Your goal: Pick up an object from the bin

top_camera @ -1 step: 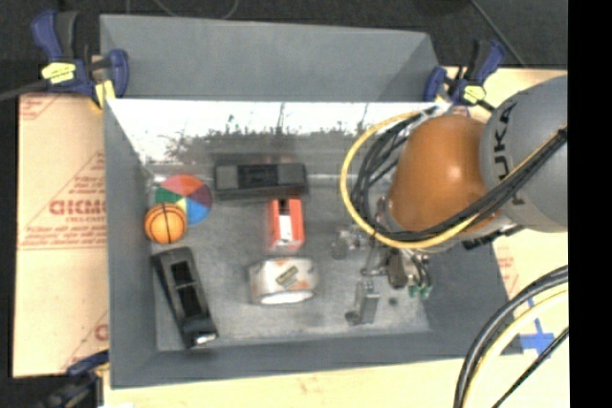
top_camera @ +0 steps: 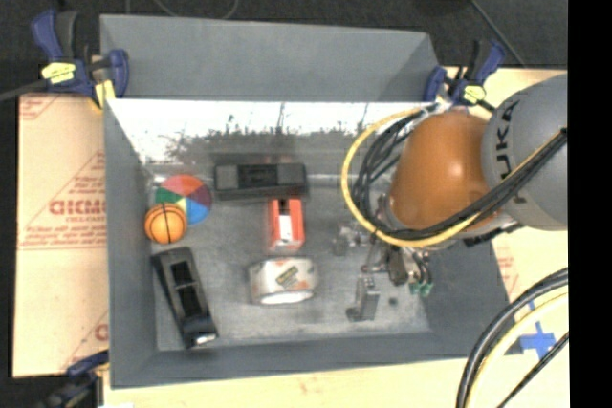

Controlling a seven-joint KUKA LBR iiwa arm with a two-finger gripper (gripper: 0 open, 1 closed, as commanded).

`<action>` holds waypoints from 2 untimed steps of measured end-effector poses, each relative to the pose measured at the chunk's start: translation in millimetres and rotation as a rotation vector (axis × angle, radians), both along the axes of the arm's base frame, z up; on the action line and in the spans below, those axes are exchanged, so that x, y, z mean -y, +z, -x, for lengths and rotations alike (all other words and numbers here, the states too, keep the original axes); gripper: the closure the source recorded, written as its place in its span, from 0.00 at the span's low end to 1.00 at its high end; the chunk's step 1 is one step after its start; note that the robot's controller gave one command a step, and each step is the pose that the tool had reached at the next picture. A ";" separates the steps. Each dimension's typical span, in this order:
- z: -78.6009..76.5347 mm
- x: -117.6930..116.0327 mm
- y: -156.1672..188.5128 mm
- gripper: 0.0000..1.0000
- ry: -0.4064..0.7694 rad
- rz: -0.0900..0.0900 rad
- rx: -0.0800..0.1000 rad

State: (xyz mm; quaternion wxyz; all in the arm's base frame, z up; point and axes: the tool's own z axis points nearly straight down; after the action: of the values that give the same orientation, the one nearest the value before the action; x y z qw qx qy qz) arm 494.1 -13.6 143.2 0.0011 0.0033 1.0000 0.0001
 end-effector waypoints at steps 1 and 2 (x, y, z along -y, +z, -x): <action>-8.5 -23.7 -30.8 0.00 0.067 0.003 0.006; -3.4 -65.9 -63.5 0.00 0.036 0.000 0.019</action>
Offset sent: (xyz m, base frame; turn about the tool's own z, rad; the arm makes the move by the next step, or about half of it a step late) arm -0.0047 0.0734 -0.0732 -0.0398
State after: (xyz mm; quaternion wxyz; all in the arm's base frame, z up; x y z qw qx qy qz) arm 497.6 52.4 79.8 0.0108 -0.0148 0.9998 0.0003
